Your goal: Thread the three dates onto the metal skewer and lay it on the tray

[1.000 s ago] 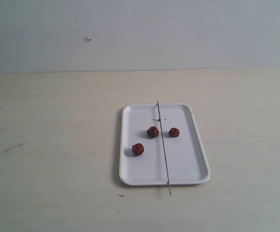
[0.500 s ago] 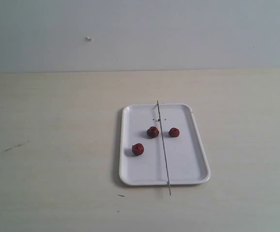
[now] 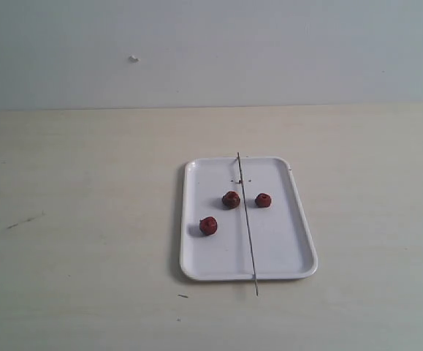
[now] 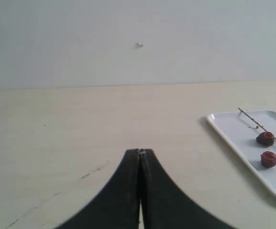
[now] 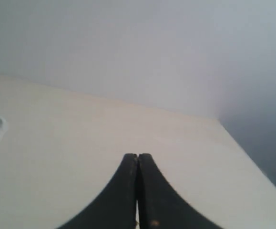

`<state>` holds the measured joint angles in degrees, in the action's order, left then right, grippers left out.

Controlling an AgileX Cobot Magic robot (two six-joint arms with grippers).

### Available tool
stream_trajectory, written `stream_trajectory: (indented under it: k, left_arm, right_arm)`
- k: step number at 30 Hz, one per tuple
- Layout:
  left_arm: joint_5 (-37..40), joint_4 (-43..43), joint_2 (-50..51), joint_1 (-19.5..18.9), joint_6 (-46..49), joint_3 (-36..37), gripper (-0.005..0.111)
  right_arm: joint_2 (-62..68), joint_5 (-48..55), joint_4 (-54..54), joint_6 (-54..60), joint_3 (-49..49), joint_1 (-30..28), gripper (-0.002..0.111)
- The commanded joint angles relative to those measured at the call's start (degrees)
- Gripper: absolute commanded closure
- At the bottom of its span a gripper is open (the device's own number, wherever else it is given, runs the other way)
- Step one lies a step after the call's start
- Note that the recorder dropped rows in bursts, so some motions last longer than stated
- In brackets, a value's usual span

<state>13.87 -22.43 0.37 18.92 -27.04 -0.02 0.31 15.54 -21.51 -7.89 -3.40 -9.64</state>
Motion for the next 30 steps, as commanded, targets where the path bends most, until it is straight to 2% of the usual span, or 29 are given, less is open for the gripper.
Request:
stream_trajectory:
  k: [1, 6, 10, 12, 15, 19, 23, 25, 28, 30]
  left_arm:
    - [0.0, 0.4, -0.4, -0.1, 0.0, 0.0, 0.107]
    - [0.0, 0.4, -0.4, -0.1, 0.0, 0.0, 0.107]
    - [0.0, 0.4, -0.4, -0.1, 0.0, 0.0, 0.107]
    - [0.0, 0.4, -0.4, -0.1, 0.0, 0.0, 0.107]
    - [0.0, 0.4, -0.4, -0.1, 0.0, 0.0, 0.107]
    - [0.0, 0.4, -0.4, -0.1, 0.0, 0.0, 0.107]
    - [0.0, 0.4, -0.4, -0.1, 0.0, 0.0, 0.107]
    - [0.0, 0.4, -0.4, -0.1, 0.0, 0.0, 0.107]
    - [0.0, 0.4, -0.4, -0.1, 0.0, 0.0, 0.107]
    - [0.0, 0.4, -0.4, -0.1, 0.0, 0.0, 0.107]
  right_arm:
    - [-0.3, -11.3, 13.3, -7.4, 0.3, -0.3, 0.108]
    - [-0.3, -19.7, 23.3, -9.5, 0.3, -0.3, 0.108]
    - [-0.3, -27.9, 30.8, -18.1, 0.3, -0.3, 0.108]
    - [-0.3, -32.6, 30.1, -22.4, -0.2, -0.3, 0.108]
    - [0.4, -32.5, 22.7, -26.4, -4.1, -0.3, 0.108]
    - [9.6, -20.9, 15.4, -27.2, -13.0, -0.3, 0.108]
    - [25.7, -1.0, 13.6, -24.5, -24.2, -0.3, 0.108]
    - [35.0, 7.3, 18.0, -17.5, -29.4, -0.3, 0.108]
    - [48.3, 21.8, 30.4, 1.6, -37.4, -0.3, 0.108]
    - [55.4, 31.4, 37.6, 10.4, -41.9, -0.3, 0.108]
